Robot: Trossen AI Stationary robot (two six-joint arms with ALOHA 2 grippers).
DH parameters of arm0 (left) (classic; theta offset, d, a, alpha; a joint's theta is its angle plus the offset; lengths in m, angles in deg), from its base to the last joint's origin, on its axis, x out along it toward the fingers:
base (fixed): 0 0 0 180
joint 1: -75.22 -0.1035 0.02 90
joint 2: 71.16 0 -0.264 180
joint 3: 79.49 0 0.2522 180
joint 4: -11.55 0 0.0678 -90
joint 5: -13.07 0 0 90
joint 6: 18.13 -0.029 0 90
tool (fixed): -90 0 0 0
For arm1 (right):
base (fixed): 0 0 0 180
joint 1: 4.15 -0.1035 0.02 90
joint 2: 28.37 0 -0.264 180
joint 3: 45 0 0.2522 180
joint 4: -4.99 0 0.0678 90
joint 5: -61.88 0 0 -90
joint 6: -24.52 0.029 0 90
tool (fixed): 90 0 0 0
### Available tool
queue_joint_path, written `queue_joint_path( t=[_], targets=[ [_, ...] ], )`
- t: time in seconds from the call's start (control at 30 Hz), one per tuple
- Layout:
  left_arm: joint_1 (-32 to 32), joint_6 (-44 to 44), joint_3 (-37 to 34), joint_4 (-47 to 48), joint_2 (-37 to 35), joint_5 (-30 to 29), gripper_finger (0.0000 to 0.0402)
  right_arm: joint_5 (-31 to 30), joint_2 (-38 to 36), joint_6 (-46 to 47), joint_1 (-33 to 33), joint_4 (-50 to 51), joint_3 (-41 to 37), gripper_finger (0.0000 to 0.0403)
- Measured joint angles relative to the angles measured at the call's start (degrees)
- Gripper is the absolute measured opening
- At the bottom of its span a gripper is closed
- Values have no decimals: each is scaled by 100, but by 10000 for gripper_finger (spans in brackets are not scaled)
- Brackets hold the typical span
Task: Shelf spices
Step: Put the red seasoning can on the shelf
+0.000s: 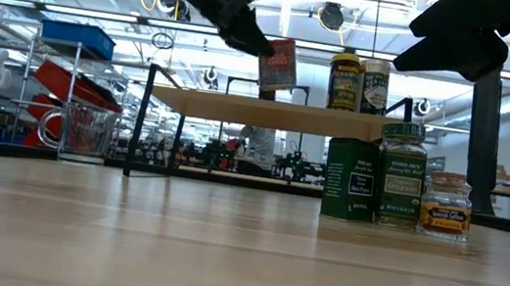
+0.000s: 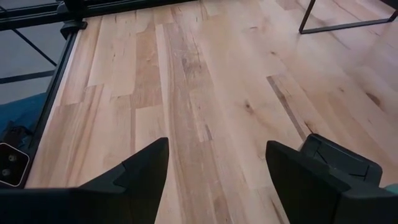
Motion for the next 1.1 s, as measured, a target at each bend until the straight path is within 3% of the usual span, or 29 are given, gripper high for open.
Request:
queue_joint_path(
  t=[1.1],
  targets=[
    [240,237,29,-959,893,-167,232,0,-2,-109,7,-9,0,256]
  ],
)
